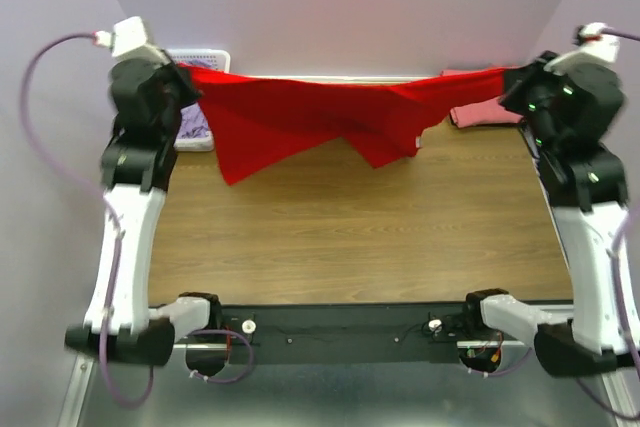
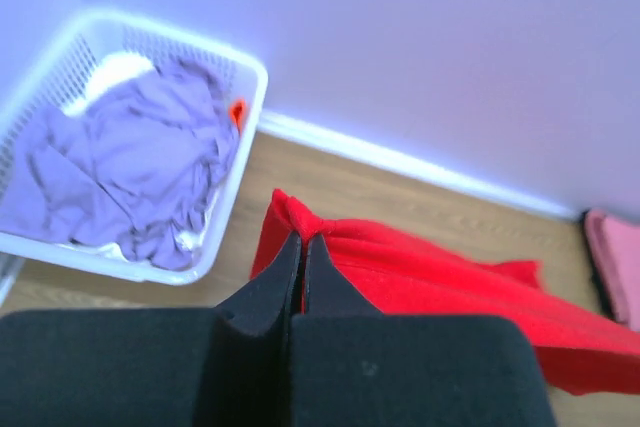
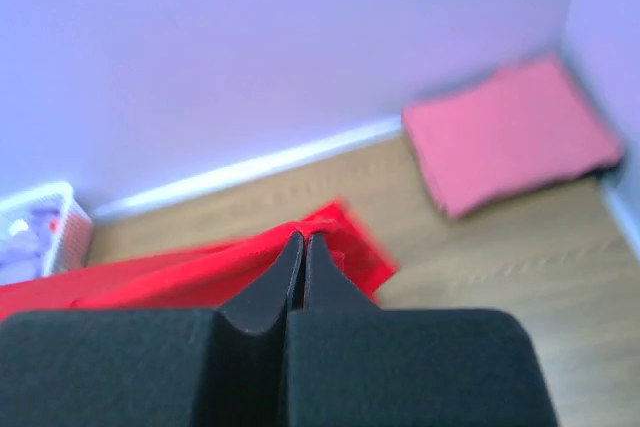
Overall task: Fold and stack the t-shirts
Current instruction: Flatten the tshirt out
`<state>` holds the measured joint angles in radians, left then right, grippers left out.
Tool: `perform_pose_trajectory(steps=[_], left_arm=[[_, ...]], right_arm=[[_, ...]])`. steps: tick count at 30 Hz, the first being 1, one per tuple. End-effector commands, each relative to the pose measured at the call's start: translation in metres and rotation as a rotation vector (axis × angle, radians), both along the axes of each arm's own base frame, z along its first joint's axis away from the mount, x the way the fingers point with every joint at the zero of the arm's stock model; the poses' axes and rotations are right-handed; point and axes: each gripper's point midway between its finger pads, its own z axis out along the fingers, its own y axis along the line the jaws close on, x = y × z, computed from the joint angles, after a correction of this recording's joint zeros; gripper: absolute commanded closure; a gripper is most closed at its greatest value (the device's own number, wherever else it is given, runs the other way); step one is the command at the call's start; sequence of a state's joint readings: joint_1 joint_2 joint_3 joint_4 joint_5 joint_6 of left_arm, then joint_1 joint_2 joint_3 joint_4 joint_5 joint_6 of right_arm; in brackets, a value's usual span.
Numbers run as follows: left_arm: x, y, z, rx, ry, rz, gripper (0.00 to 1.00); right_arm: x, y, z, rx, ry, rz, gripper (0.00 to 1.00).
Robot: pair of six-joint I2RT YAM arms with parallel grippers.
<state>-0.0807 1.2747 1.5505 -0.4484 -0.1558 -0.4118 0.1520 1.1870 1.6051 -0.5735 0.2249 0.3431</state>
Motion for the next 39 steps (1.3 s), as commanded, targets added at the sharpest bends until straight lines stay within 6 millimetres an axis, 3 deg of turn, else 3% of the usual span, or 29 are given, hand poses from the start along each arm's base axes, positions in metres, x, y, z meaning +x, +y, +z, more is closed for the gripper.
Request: perform_pose_trajectory(steps=[1, 2, 6, 9, 15, 17, 18, 20, 21, 22, 24, 25, 27, 28, 29, 30, 31, 32, 34, 35, 36, 37, 38, 39], left_arm=[[-0.093, 0.031, 0.081, 0.017, -0.233, 0.123, 1.0], [-0.13, 0.038, 0.112, 0.023, -0.342, 0.145, 1.0], [-0.2, 0.053, 0.164, 0.037, -0.498, 0.198, 1.0], [-0.216, 0.049, 0.178, 0.03, -0.539, 0.174, 1.0], [-0.209, 0.038, 0.189, 0.035, -0.552, 0.11, 1.0], [-0.2, 0.036, 0.187, 0.058, -0.539, 0.101, 1.0], [-0.184, 0.034, 0.18, 0.072, -0.511, 0.098, 1.0], [-0.161, 0.031, 0.164, 0.095, -0.455, 0.087, 1.0], [-0.134, 0.025, 0.141, 0.106, -0.392, 0.061, 1.0], [-0.12, 0.021, 0.126, 0.109, -0.358, 0.047, 1.0], [-0.083, 0.014, 0.09, 0.118, -0.282, 0.018, 1.0], [-0.062, 0.008, 0.05, 0.125, -0.197, -0.012, 1.0], [-0.025, 0.0, -0.001, 0.125, -0.101, -0.04, 1.0], [-0.003, -0.005, -0.057, 0.126, 0.017, -0.061, 1.0], [0.01, -0.008, -0.091, 0.114, 0.062, -0.068, 1.0], [0.019, -0.012, -0.115, 0.11, 0.106, -0.085, 1.0], [0.029, -0.014, -0.137, 0.103, 0.145, -0.093, 1.0], [0.048, -0.019, -0.176, 0.1, 0.21, -0.108, 1.0], [0.064, -0.028, -0.217, 0.076, 0.276, -0.146, 1.0], [0.072, -0.03, -0.235, 0.073, 0.31, -0.152, 1.0], [0.087, -0.034, -0.265, 0.066, 0.368, -0.167, 1.0], [0.095, -0.037, -0.277, 0.065, 0.391, -0.175, 1.0], [0.101, -0.038, -0.309, 0.064, 0.457, -0.179, 1.0], [0.106, -0.038, -0.314, 0.067, 0.465, -0.182, 1.0]], right_arm=[[-0.06, -0.025, 0.058, -0.11, -0.148, -0.051, 0.99], [-0.092, -0.031, 0.086, -0.131, -0.238, -0.055, 0.99], [-0.158, -0.049, 0.137, -0.175, -0.41, -0.1, 0.99], [-0.186, -0.05, 0.163, -0.2, -0.494, -0.089, 0.99], [-0.2, -0.052, 0.196, -0.231, -0.569, -0.094, 0.99], [-0.188, -0.05, 0.199, -0.237, -0.556, -0.091, 0.99], [-0.177, -0.047, 0.196, -0.241, -0.539, -0.082, 0.99], [-0.146, -0.038, 0.183, -0.256, -0.476, -0.048, 0.99], [-0.126, -0.034, 0.165, -0.265, -0.42, -0.034, 0.99], [-0.112, -0.032, 0.153, -0.271, -0.381, -0.027, 0.99], [-0.061, -0.025, 0.099, -0.285, -0.22, -0.008, 0.99], [-0.044, -0.024, 0.079, -0.291, -0.165, -0.004, 0.99], [-0.007, -0.02, 0.022, -0.304, -0.029, 0.003, 0.99], [0.011, -0.021, -0.024, -0.319, 0.06, -0.007, 0.99], [0.026, -0.02, -0.055, -0.327, 0.122, -0.007, 0.99], [0.034, -0.021, -0.078, -0.334, 0.161, -0.01, 0.99], [0.043, -0.022, -0.118, -0.346, 0.22, -0.019, 0.99], [0.049, -0.023, -0.138, -0.351, 0.248, -0.025, 0.99], [0.065, -0.023, -0.194, -0.364, 0.324, -0.024, 0.99], [0.07, -0.024, -0.209, -0.364, 0.346, -0.024, 0.99], [0.077, -0.024, -0.219, -0.355, 0.348, -0.029, 0.99], [0.085, -0.023, -0.247, -0.355, 0.407, -0.02, 0.99], [0.09, -0.023, -0.254, -0.348, 0.416, -0.019, 0.99], [0.095, -0.023, -0.263, -0.35, 0.434, -0.015, 0.99]])
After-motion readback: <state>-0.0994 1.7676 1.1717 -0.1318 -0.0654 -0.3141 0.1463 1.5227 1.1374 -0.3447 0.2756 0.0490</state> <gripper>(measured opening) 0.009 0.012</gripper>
